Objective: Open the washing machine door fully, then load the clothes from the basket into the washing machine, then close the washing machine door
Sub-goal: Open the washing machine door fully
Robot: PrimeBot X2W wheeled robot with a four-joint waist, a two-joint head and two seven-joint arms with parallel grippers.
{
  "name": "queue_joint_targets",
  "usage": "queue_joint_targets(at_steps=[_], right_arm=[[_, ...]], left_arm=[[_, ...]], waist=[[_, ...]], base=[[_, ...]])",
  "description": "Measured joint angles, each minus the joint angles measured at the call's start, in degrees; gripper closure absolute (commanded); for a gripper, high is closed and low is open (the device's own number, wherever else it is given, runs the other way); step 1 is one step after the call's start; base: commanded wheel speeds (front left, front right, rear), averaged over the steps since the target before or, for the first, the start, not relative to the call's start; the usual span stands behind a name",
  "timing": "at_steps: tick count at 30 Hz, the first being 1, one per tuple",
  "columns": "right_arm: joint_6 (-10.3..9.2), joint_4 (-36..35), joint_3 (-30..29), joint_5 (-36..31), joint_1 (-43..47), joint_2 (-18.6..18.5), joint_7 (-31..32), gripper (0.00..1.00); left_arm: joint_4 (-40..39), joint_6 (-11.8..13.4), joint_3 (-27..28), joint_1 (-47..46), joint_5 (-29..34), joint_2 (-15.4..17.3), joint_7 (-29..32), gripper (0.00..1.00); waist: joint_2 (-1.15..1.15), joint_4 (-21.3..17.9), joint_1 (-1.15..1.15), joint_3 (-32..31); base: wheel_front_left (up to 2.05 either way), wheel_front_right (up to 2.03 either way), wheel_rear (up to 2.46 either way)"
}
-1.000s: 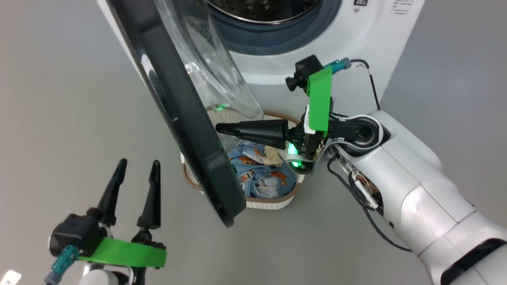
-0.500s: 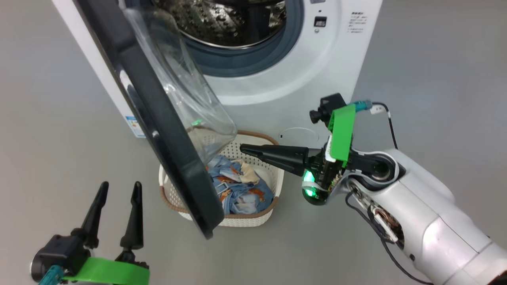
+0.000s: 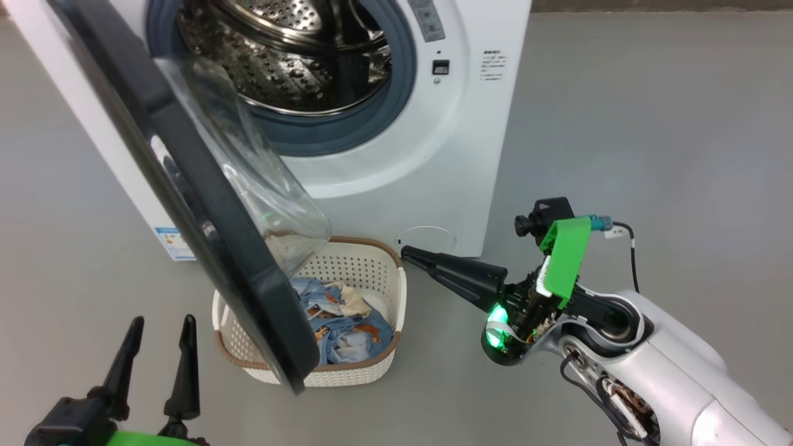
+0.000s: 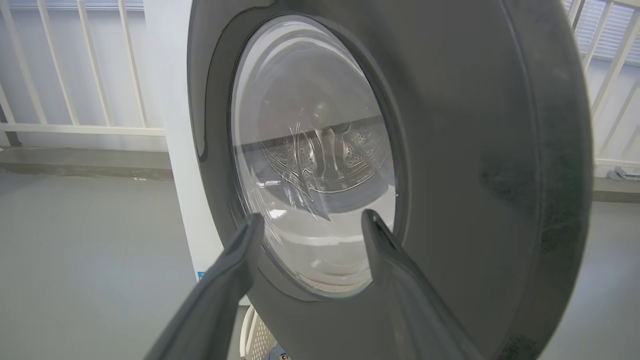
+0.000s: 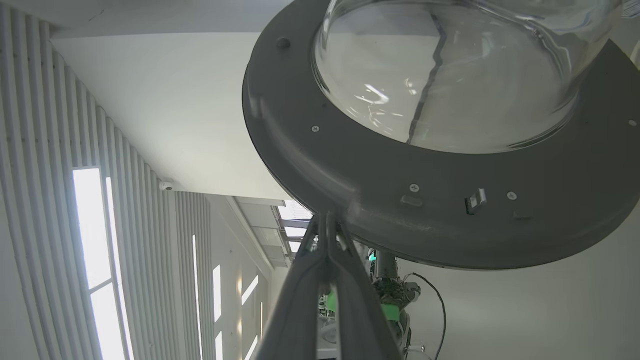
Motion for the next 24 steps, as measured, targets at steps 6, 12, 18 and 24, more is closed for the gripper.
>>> queue_joint_targets(at_steps=[6,12,18,24], right_arm=[[0.0,-4.3,-3.1,0.0,4.3,-1.2,-4.0,1.0],[0.0,-7.8,-7.5,-5.2,9.2,-2.1,-11.3,0.63],[0.0,-10.0,-11.0,-10.6,13.5,-1.5,-16.7,0.0],[0.0,-8.4,-14.7,-19.4,14.4,-1.0,-27.1,0.0]], left_arm=[[-0.7,0.0,0.2,1.1,0.0,0.2,0.0,0.0],[-0.7,0.0,1.1,2.3,0.4,0.3,0.0,0.0],[-0.7,0.0,2.0,2.4,0.5,0.3,0.0,0.0],[-1.0,0.0,2.3,2.4,0.5,0.0,0.0,0.0]], waist=[[0.0,-1.8,0.0,-0.9],[0.0,-2.9,0.0,-1.4],[0.0,-4.0,0.0,-1.5],[0.0,-4.6,0.0,-1.4]], base=[[0.0,0.0,0.0],[0.0,0.0,0.0],[0.0,0.0,0.0],[0.0,0.0,0.0]])
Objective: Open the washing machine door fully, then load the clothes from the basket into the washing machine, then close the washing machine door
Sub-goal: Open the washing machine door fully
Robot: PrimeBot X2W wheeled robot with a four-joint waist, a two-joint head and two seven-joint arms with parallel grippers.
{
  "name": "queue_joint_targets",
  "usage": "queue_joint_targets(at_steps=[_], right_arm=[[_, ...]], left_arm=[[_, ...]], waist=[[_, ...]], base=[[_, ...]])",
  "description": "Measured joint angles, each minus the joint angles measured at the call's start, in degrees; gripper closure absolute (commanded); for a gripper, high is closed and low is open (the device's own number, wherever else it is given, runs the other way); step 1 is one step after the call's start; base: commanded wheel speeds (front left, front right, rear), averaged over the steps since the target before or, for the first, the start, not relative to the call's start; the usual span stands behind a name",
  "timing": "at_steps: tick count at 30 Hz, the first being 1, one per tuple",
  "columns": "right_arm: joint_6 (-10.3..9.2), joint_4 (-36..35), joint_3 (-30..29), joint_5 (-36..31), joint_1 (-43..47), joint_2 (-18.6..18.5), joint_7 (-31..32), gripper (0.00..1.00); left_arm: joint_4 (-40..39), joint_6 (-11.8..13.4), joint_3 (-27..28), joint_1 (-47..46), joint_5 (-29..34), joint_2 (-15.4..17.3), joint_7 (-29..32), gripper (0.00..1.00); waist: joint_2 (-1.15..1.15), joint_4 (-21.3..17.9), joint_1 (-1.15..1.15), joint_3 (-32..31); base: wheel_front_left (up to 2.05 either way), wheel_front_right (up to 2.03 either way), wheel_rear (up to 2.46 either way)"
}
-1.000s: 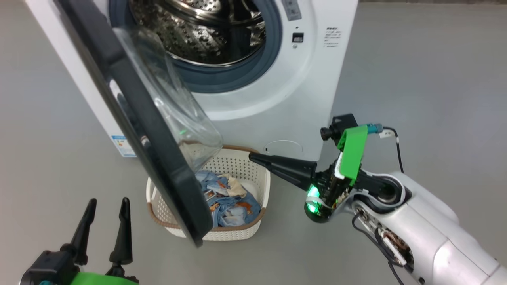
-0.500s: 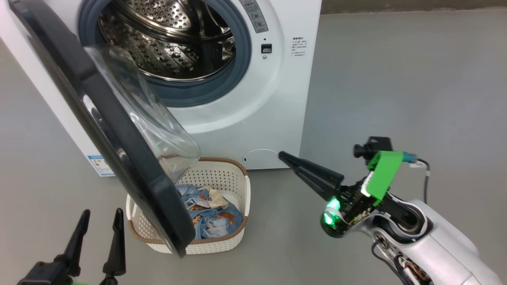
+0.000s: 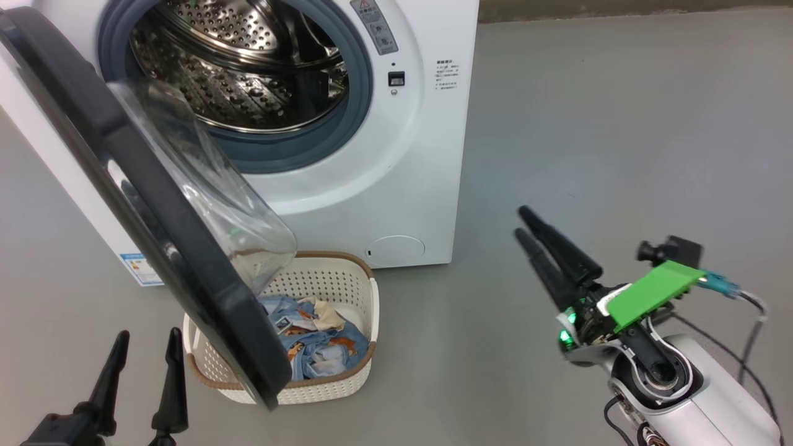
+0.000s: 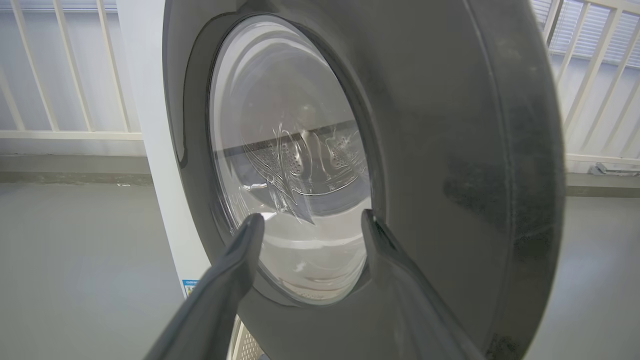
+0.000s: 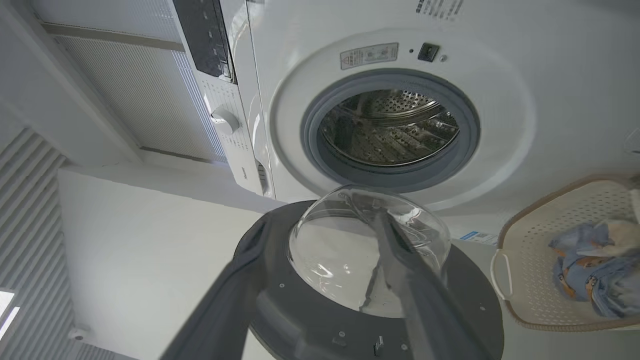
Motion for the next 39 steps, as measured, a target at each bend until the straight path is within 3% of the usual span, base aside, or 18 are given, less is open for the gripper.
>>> queue_joint_targets(at_steps=[8,12,15,17,21,25,31,39], right_arm=[[0.0,5.3,-1.2,-14.8,0.0,-0.4,-15.3,0.0],[0.0,7.3,-1.6,-23.3,-0.2,-1.0,-19.1,0.0],[0.0,8.9,-3.6,-32.1,-0.2,-1.5,-19.8,0.0],[0.0,9.6,-8.4,-40.0,-0.2,-1.0,-19.8,0.0],[0.0,8.4,-20.1,-57.7,0.5,2.6,-19.8,0.0],[0.01,4.2,-25.5,-71.6,5.1,7.2,-20.2,0.0],[0.01,-3.3,-29.2,-85.8,11.8,9.5,-20.2,0.0],[0.01,-6.3,-31.1,-94.4,19.2,12.5,-20.2,0.0]], left_arm=[[-0.4,0.0,0.2,0.1,0.4,-0.1,0.0,0.0],[-0.5,0.0,0.4,0.6,0.5,-0.1,0.0,0.0],[-0.5,0.0,0.5,1.2,0.5,-0.5,0.0,0.0],[-0.6,0.0,0.6,1.2,0.5,-0.7,0.0,0.0],[-0.9,0.0,0.5,1.2,0.5,-1.2,0.0,0.0],[-1.0,0.0,0.6,1.3,0.8,-1.3,0.0,0.0],[-1.1,0.0,0.5,1.3,1.0,-1.4,0.0,0.0],[-1.2,0.0,0.9,1.3,1.8,-1.6,0.0,0.0]], waist=[[0.0,0.0,0.0,-0.2],[0.0,-0.1,0.0,-0.3],[0.0,-0.3,0.0,-0.4],[0.0,-0.5,0.0,-0.4],[0.0,-0.8,0.0,-0.5],[0.0,-0.8,0.0,-0.6],[0.0,-0.8,0.0,-0.5],[0.0,-0.8,0.0,-0.5]], base=[[0.0,0.0,0.0],[0.0,0.0,0.0],[0.0,0.0,0.0],[0.0,0.0,0.0],[0.0,0.0,0.0],[0.0,0.0,0.0],[0.0,0.0,0.0],[0.0,0.0,0.0]])
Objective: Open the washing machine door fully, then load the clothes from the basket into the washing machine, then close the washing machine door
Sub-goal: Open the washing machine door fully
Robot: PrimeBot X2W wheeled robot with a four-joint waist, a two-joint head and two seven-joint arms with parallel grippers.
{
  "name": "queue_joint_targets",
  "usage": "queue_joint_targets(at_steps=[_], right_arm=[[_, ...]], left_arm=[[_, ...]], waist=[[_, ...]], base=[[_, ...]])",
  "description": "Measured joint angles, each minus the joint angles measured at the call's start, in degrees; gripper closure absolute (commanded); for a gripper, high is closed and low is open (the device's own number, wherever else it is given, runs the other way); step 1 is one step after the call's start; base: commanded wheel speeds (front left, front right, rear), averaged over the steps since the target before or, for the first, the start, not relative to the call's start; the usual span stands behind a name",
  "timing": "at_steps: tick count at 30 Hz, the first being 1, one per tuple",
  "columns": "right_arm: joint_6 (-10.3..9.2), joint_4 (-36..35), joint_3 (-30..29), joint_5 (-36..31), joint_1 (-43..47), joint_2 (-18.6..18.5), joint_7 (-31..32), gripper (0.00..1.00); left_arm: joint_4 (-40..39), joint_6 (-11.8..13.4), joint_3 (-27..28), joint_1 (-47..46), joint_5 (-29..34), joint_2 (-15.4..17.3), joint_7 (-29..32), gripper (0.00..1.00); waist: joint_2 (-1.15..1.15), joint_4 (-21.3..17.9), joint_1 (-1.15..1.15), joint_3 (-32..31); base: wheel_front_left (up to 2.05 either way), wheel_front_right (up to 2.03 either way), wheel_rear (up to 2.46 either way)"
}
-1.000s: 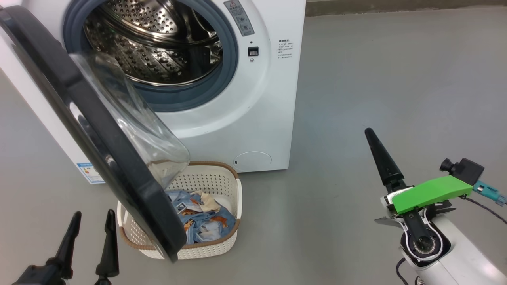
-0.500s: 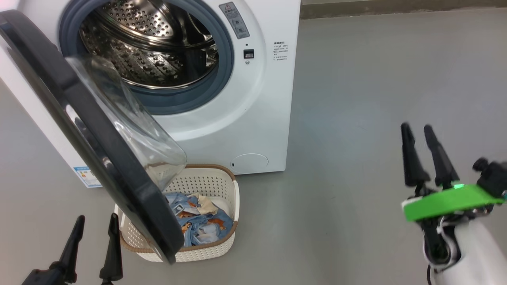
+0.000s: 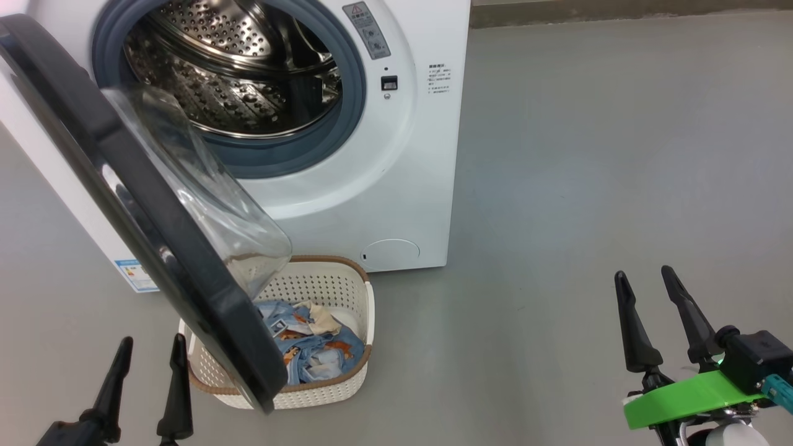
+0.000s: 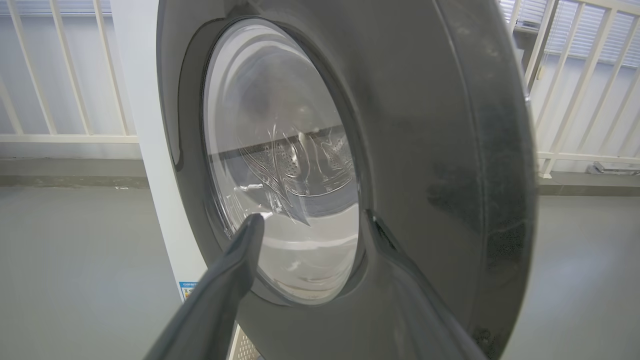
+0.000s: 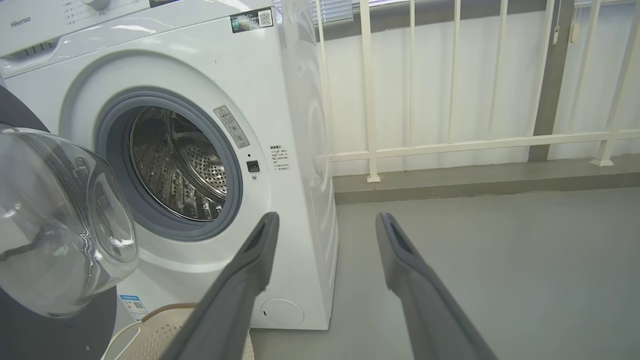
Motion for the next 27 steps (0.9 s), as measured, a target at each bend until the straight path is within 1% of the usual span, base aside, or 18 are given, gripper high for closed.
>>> queue_joint_targets(at_steps=[8,11,22,27], right_arm=[[0.0,-1.1,-2.2,-6.3,3.3,2.1,0.0,0.0],[0.0,-1.1,-3.2,-8.2,3.9,2.3,0.0,0.0],[0.0,1.2,-3.8,-11.6,4.0,2.8,0.0,0.0],[0.0,1.7,-4.1,-11.9,4.0,2.9,0.0,0.0]], left_arm=[[0.3,0.0,-0.1,0.0,0.7,-0.9,0.0,0.0],[0.4,0.0,-0.2,0.0,0.7,-1.2,0.0,0.0],[1.3,0.0,-0.7,0.0,1.7,-1.4,0.0,0.0],[1.8,0.0,-1.1,0.0,1.7,-1.4,0.0,0.0]], waist=[[0.0,0.2,0.0,0.2],[0.0,0.4,0.0,0.1],[0.0,1.0,0.0,0.2],[0.0,1.2,0.0,0.2]], base=[[0.0,0.0,0.0],[0.0,0.0,0.0],[0.0,0.0,0.0],[0.0,0.0,0.0]])
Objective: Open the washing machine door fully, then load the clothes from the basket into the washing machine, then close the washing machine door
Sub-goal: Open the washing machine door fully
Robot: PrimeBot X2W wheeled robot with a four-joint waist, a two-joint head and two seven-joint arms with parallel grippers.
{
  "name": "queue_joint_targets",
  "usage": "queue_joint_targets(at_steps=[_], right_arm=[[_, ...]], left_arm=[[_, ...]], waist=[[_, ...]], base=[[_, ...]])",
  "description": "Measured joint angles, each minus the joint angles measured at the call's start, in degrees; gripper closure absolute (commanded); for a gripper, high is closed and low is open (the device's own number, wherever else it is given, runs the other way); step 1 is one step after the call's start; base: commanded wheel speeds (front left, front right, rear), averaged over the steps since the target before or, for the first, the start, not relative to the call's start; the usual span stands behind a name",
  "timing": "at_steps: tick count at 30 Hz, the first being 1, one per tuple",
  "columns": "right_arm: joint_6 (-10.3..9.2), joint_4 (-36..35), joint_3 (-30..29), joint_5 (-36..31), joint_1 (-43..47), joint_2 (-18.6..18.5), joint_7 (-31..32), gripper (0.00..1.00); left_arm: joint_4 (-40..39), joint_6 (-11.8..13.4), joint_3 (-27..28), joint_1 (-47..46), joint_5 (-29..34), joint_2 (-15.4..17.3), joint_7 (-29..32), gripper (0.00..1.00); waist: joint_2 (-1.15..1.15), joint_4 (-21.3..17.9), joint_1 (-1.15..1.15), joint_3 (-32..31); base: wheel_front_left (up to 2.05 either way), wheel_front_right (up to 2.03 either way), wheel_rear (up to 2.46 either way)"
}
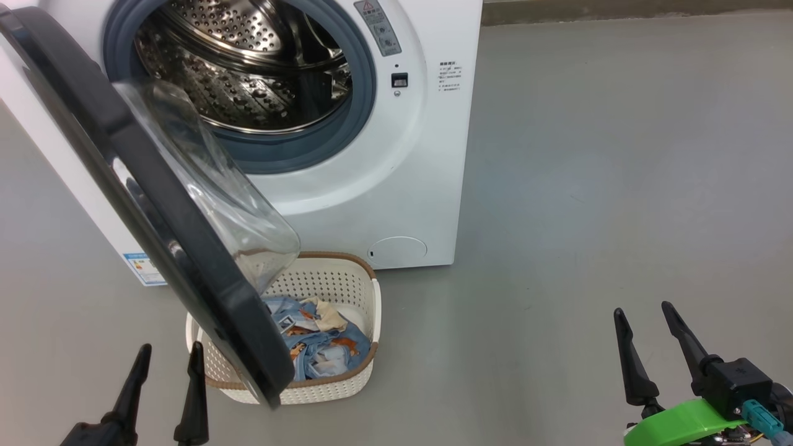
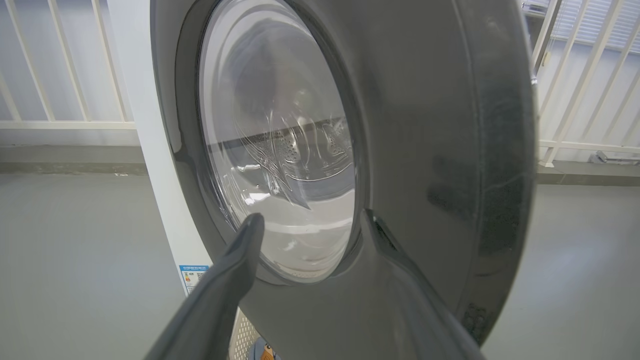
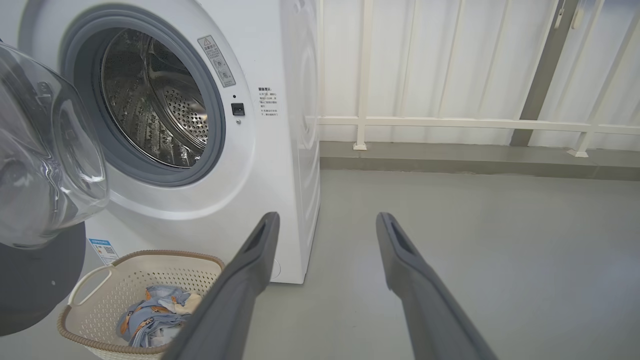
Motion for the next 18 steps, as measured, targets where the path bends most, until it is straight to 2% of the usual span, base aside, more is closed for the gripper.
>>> queue_joint_targets(at_steps=[18], right_arm=[[0.0,2.0,-1.8,0.2,-0.3,0.1,0.0,0.0]], left_arm=[[1.2,0.0,-1.6,0.1,0.0,0.3,0.0,0.0]], waist=[[0.0,0.9,0.0,-0.3]], base=[[0.0,0.0,0.0]])
